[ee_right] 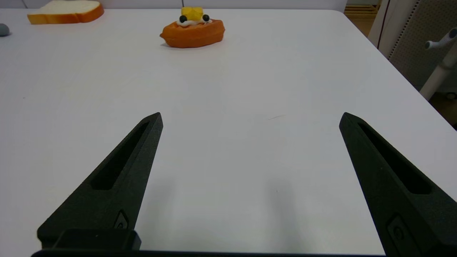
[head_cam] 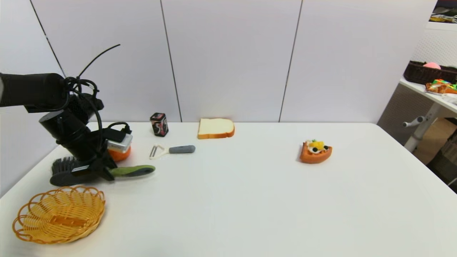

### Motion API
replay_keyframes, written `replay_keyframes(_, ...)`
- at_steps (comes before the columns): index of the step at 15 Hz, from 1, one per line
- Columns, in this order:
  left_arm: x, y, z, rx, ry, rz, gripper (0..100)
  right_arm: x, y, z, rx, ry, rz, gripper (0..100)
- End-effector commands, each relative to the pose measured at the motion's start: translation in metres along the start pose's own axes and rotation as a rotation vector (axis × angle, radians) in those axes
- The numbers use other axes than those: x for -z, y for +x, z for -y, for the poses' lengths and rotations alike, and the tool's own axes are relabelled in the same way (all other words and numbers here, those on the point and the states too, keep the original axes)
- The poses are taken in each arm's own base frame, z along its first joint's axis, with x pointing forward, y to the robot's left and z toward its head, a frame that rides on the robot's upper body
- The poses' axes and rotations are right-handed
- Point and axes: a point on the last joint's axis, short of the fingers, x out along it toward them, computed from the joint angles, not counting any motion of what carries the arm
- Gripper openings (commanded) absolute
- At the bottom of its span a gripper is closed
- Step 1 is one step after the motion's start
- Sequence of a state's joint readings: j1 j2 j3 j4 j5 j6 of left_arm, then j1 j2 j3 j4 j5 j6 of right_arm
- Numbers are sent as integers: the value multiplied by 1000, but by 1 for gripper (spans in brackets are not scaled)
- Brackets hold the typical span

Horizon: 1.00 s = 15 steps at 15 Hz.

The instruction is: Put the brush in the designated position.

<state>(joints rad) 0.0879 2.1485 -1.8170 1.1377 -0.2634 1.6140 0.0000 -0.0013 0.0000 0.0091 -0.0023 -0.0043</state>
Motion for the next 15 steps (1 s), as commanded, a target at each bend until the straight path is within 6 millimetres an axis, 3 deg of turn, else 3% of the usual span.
replay_keyframes(1,2,15,-6,37,-16,7,0,0,0,0,-1,0,-3,100)
replay_keyframes(2,2,15,-6,37,-16,7,0,0,0,0,-1,0,-3,100)
replay_keyframes(3,2,16,-6,38,-18,7,100,0,0,0,-1,0,-3,100)
replay_keyframes(5,2,13,-5,35,-19,7,100,0,0,0,-1,0,-3,100)
replay_keyframes(9,-8,-19,8,-44,-61,7,100,0,0,0,1,0,-3,100)
replay_keyframes(12,-34,-73,35,-188,-203,72,100,0,0,0,-1,0,-3,100)
replay_keyframes(15,-78,-141,96,-333,-542,267,100,0,0,0,-1,0,-3,100)
